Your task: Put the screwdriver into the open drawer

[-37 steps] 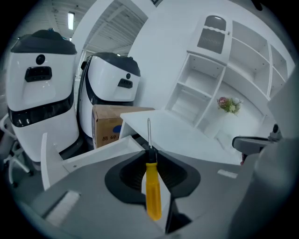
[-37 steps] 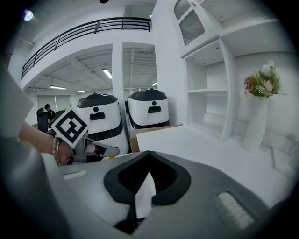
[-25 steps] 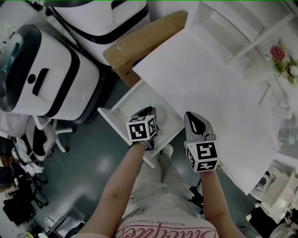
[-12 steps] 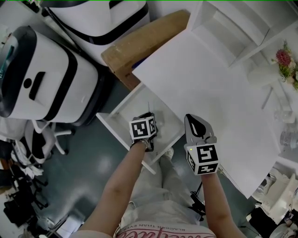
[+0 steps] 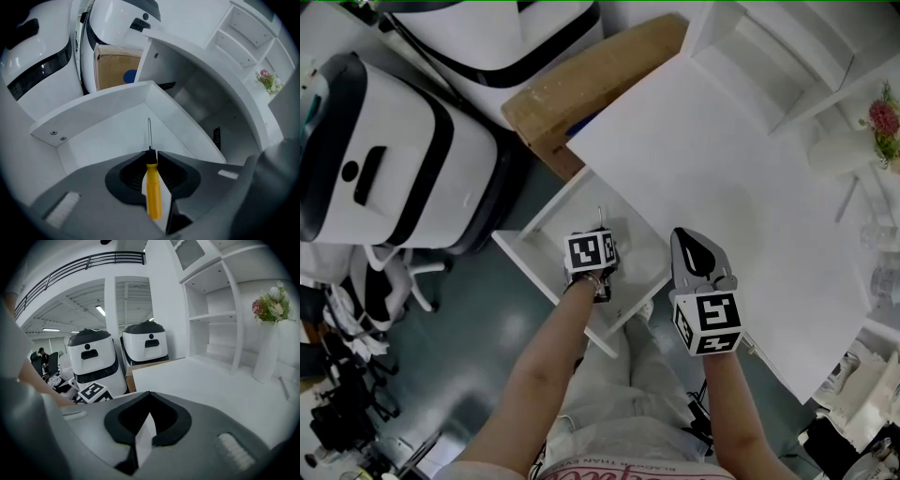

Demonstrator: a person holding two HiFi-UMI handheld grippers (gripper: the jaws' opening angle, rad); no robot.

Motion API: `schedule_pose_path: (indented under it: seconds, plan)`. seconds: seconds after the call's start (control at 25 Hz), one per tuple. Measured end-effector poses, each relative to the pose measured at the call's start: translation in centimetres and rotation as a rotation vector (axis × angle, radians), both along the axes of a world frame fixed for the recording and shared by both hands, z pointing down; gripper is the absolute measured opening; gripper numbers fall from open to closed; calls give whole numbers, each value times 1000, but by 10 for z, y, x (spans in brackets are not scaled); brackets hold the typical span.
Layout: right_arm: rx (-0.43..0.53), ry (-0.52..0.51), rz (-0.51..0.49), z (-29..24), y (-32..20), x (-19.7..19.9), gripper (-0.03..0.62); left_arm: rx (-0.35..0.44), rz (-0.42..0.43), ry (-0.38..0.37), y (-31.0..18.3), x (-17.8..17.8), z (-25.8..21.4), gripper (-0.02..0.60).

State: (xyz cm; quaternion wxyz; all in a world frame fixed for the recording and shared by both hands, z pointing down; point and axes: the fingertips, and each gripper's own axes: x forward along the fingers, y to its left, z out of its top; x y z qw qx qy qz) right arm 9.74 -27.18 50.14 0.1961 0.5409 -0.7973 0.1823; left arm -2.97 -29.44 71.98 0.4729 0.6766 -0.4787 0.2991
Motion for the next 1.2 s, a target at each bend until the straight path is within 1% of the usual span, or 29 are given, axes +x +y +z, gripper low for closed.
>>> schedule_pose_path:
  seconds: [0.36, 0.56, 0.68, 0.8, 1.0, 1.2]
  plan:
    - [-2, 4, -3, 3, -5, -5, 2, -47, 17, -35, -2, -2, 26, 92]
    - [6, -10, 13, -5, -6, -5, 2, -81, 1, -55, 0, -6, 41, 92]
    - [2, -22, 4, -5, -8, -7, 2, -98, -14, -52, 0, -7, 47, 93]
    - [1, -24, 6, -3, -10, -7, 2, -113, -10, -57, 3, -7, 52, 94]
    - [5, -33, 10, -4, -10, -10, 2, -109, -15, -63, 0, -5, 53, 95]
    - [0, -50, 24, -7, -6, -8, 2, -107, -37, -71, -2, -3, 52, 95]
